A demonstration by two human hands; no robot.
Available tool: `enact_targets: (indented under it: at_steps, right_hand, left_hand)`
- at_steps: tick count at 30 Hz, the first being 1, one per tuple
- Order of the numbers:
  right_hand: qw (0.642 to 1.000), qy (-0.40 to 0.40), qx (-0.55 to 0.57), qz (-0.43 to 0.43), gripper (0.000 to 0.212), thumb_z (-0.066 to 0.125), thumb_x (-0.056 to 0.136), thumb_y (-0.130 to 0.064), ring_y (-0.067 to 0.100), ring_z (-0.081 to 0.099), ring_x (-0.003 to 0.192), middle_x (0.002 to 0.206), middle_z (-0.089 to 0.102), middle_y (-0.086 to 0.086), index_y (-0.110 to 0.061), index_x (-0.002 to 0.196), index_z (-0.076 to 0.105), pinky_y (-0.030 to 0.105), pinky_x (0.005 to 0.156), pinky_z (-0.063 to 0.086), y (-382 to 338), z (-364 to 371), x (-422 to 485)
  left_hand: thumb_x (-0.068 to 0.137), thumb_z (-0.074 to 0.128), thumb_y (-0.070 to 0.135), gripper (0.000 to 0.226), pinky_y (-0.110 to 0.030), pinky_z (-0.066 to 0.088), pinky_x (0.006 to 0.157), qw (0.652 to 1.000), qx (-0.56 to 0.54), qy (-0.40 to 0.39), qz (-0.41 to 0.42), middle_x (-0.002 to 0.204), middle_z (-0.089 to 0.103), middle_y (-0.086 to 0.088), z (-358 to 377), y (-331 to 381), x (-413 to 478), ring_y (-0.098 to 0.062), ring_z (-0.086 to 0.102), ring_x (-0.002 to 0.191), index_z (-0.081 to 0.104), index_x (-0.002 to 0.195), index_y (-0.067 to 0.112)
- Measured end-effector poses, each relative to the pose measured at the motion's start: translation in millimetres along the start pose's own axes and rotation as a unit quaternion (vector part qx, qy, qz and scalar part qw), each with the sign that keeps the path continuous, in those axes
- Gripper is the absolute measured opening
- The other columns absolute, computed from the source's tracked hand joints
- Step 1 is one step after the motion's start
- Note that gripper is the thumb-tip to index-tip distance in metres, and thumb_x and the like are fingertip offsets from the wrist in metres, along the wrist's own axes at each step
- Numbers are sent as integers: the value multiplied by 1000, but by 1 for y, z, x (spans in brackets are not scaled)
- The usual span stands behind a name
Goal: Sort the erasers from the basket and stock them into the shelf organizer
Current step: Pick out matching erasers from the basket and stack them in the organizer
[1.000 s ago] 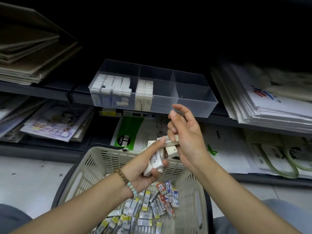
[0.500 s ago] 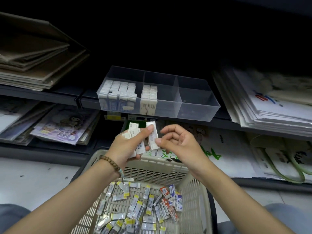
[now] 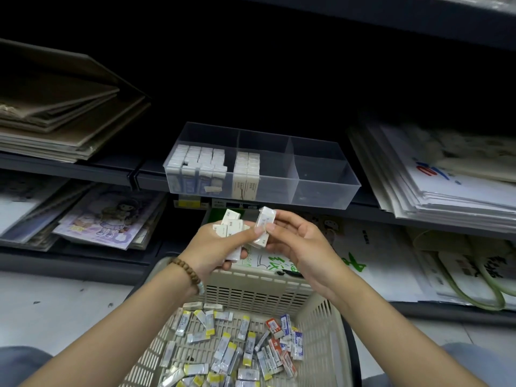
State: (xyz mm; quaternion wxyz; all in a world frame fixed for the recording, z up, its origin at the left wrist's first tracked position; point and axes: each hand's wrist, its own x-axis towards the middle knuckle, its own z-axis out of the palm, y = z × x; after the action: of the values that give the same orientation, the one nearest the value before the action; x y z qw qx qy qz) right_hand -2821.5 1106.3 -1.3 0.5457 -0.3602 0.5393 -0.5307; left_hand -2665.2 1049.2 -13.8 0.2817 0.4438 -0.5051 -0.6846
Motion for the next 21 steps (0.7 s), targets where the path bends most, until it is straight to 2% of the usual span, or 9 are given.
enact_targets:
  at_steps: [3,6,9,11,15,18,21]
  right_hand:
    - [1000,-23,-9,20,31,59,90,-19,12,66,81,106,71,11,-6,117,62,21,75,56,-8,0,3]
    - [997,-54,-51,12,27,59,88,-27,12,69,88,103,73,4,-10,108,68,19,77,55,-23,-4,5]
    - [994,-74,-78,-19,25,62,87,-25,13,69,94,103,73,2,-11,106,69,17,77,54,-45,-6,9]
    - [993,-63,-93,-48,25,62,87,-23,16,69,98,104,72,7,-10,107,69,18,78,54,-64,-8,16]
    - [981,5,-165,-98,28,61,89,-17,18,69,96,108,70,13,-4,113,64,18,80,55,-107,-11,40]
    - [963,40,-259,-62,34,64,87,-13,22,68,98,114,66,19,2,118,60,20,79,56,-124,-11,60]
    - [947,62,-314,2,42,65,86,-7,29,66,102,120,60,21,5,125,53,23,78,54,-123,-3,75]
  left_hand:
    - [45,80,50,59,-15,34,34,998,50,-7,35,56,65,5,-5,8,4,-2,54,44,71,94,18]
    - [50,79,49,46,-14,33,34,993,85,-19,77,53,64,6,-7,19,7,-3,52,42,70,87,22]
    - [63,80,39,25,-15,34,34,990,74,-27,114,60,67,6,-10,35,9,-4,55,46,72,83,26]
    - [68,78,35,21,-15,34,34,989,49,-20,136,66,69,6,-14,49,12,-5,57,51,73,88,28]
    - [74,75,34,24,-15,34,35,979,-24,82,184,70,69,8,-39,72,17,-5,57,53,70,97,28]
    - [80,71,31,21,-15,39,40,964,-62,160,203,69,70,15,-61,76,20,-1,60,57,67,101,31]
    - [82,70,31,26,-15,43,42,953,-70,213,203,74,69,11,-75,72,26,-1,62,60,64,107,29]
